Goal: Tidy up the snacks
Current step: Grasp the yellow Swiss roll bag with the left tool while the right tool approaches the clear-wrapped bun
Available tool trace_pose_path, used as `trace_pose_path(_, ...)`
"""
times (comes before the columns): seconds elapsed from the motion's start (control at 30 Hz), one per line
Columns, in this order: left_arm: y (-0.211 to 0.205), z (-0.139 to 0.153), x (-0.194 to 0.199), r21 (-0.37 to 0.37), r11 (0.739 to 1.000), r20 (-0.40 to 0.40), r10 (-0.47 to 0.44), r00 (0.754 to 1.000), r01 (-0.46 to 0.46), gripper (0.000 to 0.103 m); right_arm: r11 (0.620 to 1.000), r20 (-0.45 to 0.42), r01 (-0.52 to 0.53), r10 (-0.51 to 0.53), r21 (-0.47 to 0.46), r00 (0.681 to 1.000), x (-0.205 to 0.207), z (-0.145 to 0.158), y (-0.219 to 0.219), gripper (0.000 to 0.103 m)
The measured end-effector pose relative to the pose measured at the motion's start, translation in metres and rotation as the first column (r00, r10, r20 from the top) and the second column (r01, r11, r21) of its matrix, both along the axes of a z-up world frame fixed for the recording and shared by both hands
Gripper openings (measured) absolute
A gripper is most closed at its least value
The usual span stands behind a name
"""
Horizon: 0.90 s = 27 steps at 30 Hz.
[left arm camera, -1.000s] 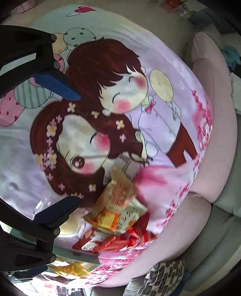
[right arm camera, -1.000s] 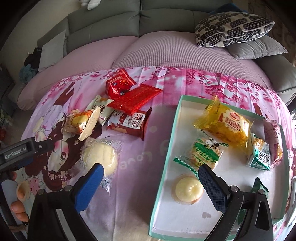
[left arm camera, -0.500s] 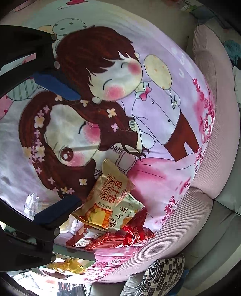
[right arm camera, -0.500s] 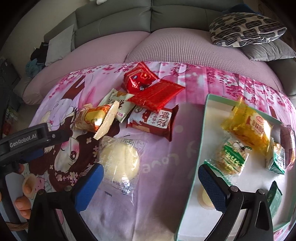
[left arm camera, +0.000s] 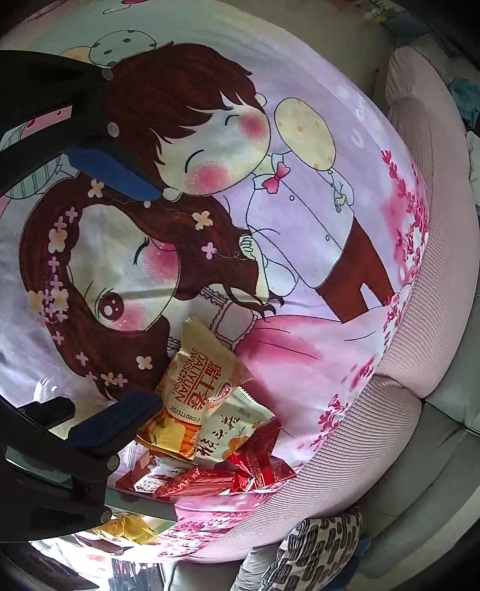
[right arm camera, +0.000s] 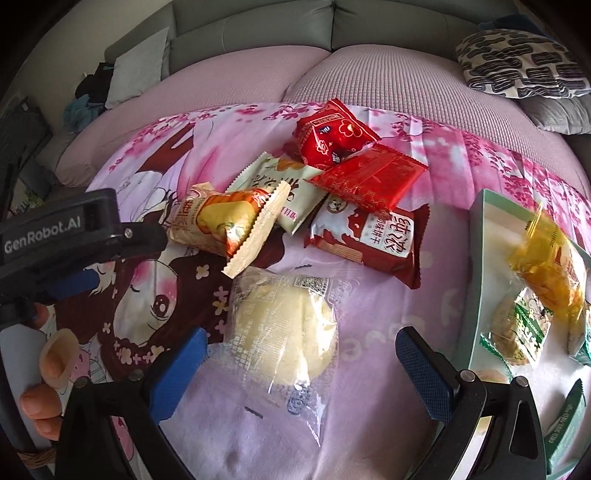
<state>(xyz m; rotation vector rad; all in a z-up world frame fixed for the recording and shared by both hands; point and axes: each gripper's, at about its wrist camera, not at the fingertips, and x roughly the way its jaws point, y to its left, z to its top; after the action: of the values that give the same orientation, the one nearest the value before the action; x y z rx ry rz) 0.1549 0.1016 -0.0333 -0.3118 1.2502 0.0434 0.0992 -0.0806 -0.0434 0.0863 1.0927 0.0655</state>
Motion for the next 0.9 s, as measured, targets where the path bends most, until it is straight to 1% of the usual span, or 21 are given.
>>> trace_pose_path(0.07,0.0,0.0,0.001,0.003,1.0,0.006,0.0,1.0,0.0,0.103,1.0,0.005,0.008,-0.008,-0.024,1.0,0.002,-0.002,0.001,0.103)
trace_pose_path(0.1,0.0,0.0,0.002,0.005,1.0,0.008,0.0,1.0,0.0,0.103,0.999,0.005,0.015,-0.014,-0.031,1.0,0.003,-0.003,0.001,0.101)
trace_pose_path(0.17,0.0,0.001,0.003,0.008,1.0,0.015,-0.001,1.0,0.001,0.103,0.999,0.001,0.028,-0.028,-0.019,1.0,0.005,-0.005,-0.002,0.097)
trace_pose_path(0.2,0.0,0.001,0.003,0.008,1.0,0.019,-0.003,1.0,0.003,0.103,0.999,-0.001,0.034,-0.034,-0.011,0.999,0.005,-0.005,-0.005,0.096)
trace_pose_path(0.37,-0.004,0.003,0.005,0.008,1.0,0.031,-0.02,0.999,0.02,0.103,0.998,0.003,0.063,-0.063,0.006,0.998,0.005,-0.005,-0.016,0.096)
trace_pose_path(0.47,-0.009,0.004,0.006,-0.01,0.999,0.041,-0.03,0.999,0.03,0.103,0.996,-0.006,0.084,-0.084,0.014,0.996,0.006,-0.006,-0.023,0.096)
trace_pose_path(0.53,-0.014,0.007,0.008,-0.018,0.999,0.062,-0.039,0.997,0.04,0.103,0.995,-0.011,0.1,-0.1,0.025,0.995,0.006,-0.006,-0.028,0.095)
trace_pose_path(0.57,-0.017,0.008,0.009,-0.015,0.999,0.075,-0.045,0.996,0.046,0.103,0.994,-0.009,0.105,-0.105,0.033,0.994,0.005,-0.005,-0.031,0.092)
trace_pose_path(0.7,-0.03,0.009,0.012,-0.001,0.997,0.11,-0.08,0.991,0.08,0.103,0.992,-0.004,0.113,-0.113,0.053,0.994,0.004,-0.003,-0.037,0.088)
trace_pose_path(0.83,-0.043,0.002,0.016,0.017,0.99,0.103,-0.143,0.984,0.142,0.103,0.992,-0.005,0.112,-0.112,0.064,0.994,0.004,-0.003,-0.04,0.086)
trace_pose_path(0.9,-0.048,-0.004,0.018,0.019,0.988,0.086,-0.157,0.984,0.156,0.103,0.991,-0.007,0.116,-0.115,0.073,0.993,0.004,-0.003,-0.041,0.084)
